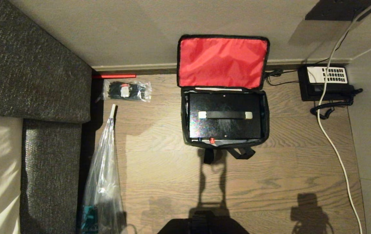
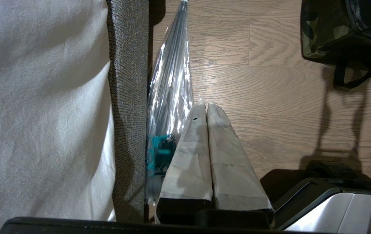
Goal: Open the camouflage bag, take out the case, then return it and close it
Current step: Grip the handle
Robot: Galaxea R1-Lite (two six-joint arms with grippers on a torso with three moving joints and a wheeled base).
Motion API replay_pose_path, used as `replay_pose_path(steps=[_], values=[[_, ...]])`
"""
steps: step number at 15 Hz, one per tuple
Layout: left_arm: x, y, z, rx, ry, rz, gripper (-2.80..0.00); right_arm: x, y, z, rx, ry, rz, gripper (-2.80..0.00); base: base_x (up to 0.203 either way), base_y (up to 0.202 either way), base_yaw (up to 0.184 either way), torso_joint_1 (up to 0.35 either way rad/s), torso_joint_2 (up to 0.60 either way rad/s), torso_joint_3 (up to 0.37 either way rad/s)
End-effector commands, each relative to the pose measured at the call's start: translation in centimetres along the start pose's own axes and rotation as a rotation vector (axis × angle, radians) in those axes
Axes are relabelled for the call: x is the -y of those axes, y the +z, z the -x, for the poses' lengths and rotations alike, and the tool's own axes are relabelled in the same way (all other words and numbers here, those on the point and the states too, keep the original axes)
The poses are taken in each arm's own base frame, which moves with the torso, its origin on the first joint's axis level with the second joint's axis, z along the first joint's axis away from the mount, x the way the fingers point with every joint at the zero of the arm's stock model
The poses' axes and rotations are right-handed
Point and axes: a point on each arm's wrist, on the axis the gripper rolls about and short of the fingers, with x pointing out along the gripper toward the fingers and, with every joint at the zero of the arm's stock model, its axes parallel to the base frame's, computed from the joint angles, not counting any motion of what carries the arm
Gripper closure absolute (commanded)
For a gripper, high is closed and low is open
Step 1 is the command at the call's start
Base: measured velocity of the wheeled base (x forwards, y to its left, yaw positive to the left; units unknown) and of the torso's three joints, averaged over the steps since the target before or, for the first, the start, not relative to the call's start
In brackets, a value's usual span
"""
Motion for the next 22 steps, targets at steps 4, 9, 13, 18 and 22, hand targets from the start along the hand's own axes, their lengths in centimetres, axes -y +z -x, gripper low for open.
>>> replay_pose_path(steps=[4, 9, 13, 18, 22], values=[[0.00, -0.02, 0.00, -0.001, 0.001, 0.002, 0.00, 0.00, -0.35, 0.16, 0.021, 0.001, -0.001, 0.00, 0.000, 0.000, 0.000, 0.000, 0.00, 0.000], [0.00, -0.01, 0.00, 0.000, 0.001, 0.001, 0.00, 0.00, -0.35, 0.16, 0.021, 0.001, -0.001, 0.00, 0.000, 0.000, 0.000, 0.002, 0.00, 0.088], [0.00, -0.02, 0.00, -0.001, 0.001, 0.001, 0.00, 0.00, -0.35, 0.16, 0.021, 0.001, -0.001, 0.00, 0.000, 0.000, 0.000, 0.002, 0.00, 0.031], [0.00, -0.02, 0.00, -0.001, 0.001, 0.001, 0.00, 0.00, -0.35, 0.16, 0.021, 0.001, -0.001, 0.00, 0.000, 0.000, 0.000, 0.000, 0.00, 0.000], [0.00, -0.02, 0.00, -0.001, 0.001, 0.001, 0.00, -0.01, -0.36, 0.15, 0.023, 0.006, 0.045, 0.00, 0.000, 0.000, 0.000, 0.000, 0.00, 0.000]])
